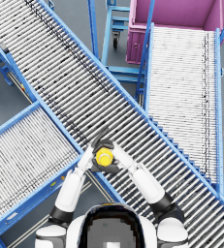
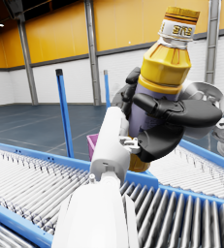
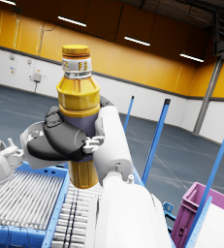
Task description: Pick up the oil and place it on the left assembly line, put the cola on the right, and keep Sprite still
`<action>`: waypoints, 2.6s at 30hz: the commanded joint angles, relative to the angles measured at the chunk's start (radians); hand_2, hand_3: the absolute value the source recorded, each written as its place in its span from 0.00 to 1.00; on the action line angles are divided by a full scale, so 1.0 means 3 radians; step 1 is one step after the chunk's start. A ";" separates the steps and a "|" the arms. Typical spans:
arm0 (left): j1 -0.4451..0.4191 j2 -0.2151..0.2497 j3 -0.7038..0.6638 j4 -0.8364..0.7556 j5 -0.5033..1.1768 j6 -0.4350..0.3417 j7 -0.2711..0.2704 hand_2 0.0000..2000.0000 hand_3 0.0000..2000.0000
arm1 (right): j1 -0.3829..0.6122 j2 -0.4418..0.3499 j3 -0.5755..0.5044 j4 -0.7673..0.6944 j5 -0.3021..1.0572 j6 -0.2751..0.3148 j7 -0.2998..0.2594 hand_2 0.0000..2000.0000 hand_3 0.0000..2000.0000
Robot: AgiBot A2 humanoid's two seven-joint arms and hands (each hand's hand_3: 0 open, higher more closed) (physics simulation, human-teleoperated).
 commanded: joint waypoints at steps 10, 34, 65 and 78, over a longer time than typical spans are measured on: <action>-0.0129 0.0006 -0.0767 -0.0124 -0.0006 0.0328 -0.0020 1.00 1.00 | -0.0025 -0.0049 -0.0544 0.0258 -0.0014 -0.0364 -0.0033 0.00 0.02; 0.0029 -0.0253 -0.3433 0.1963 -0.0011 0.0522 -0.0019 0.00 0.02 | -0.0132 -0.0187 -0.0739 0.0189 -0.0017 -0.0405 -0.0037 0.00 0.00; 0.0582 -0.0481 -0.1303 0.0020 -0.0009 0.0577 -0.0022 0.00 0.00 | -0.0122 -0.0372 -0.2203 0.0313 -0.0020 -0.0405 -0.0037 0.00 0.00; 0.0421 -0.0526 -0.1112 0.0047 -0.0339 0.0656 0.0057 0.00 0.00 | -0.0327 -0.0139 -0.1968 0.0229 -0.0318 -0.0327 -0.0117 0.00 0.00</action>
